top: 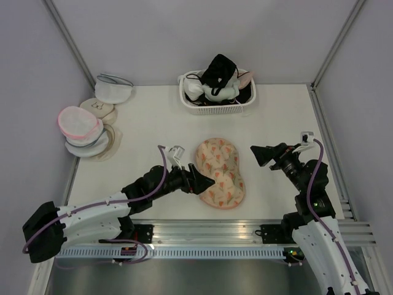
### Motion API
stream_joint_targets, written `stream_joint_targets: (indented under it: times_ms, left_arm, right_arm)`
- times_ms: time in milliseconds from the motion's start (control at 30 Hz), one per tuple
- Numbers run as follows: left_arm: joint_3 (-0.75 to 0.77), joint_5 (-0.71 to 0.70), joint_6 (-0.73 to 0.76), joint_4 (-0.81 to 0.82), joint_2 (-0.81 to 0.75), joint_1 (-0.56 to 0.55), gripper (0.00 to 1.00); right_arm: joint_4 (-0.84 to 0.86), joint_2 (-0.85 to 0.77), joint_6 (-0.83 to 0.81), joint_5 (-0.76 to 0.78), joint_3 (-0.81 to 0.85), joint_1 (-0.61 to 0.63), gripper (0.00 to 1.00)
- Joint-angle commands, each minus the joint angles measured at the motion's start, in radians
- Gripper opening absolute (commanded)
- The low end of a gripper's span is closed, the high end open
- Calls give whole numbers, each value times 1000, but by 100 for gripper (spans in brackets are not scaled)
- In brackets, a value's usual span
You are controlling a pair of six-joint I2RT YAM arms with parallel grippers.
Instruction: Unzip the laundry bag and remove the bra
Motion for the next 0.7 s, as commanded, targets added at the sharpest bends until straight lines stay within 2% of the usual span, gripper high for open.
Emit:
stream_joint_targets:
  times_ms: [0, 67, 133, 167, 200, 233, 300, 333, 400, 433, 600, 667]
  left_arm:
    - [85, 89, 22, 49, 117, -4, 100]
    - [139, 178, 4, 49, 256, -15, 100]
    - [150, 192, -26, 98, 325, -36, 100]
    - [124, 203, -33, 242, 381, -48, 100]
    - [112, 203, -58, 309, 408, -71, 100]
    - [107, 207, -72, 377, 446, -76, 93]
    - [125, 273, -107, 506, 561, -78, 76]
    - [136, 292, -122, 535, 595, -78, 45]
    - [147, 333, -166, 622, 683, -78, 13]
    - [150, 341, -179, 633, 704, -78, 2]
    - [144, 342, -197, 600, 776, -79, 2]
    - [144, 318, -185, 490, 762, -79, 2]
  right_arm:
    - [12, -26, 17, 12, -2, 3, 98]
    - [9, -32, -3, 23, 1, 3, 98]
    - [-19, -36, -11, 33, 1, 3, 98]
    - [-22, -35, -15, 36, 0, 3, 98]
    - [-25, -35, -17, 49, -3, 3, 98]
    - [-28, -37, -17, 53, -8, 3, 98]
    - [-32, -39, -11, 59, -9, 3, 98]
    - [-37, -39, -11, 59, -9, 3, 98]
    - [-49, -43, -20, 55, -6, 3, 98]
    - [-54, -48, -28, 50, -2, 3, 97]
    - [-101, -94, -45, 92, 6, 3, 98]
    - [-112, -106, -51, 105, 3, 3, 98]
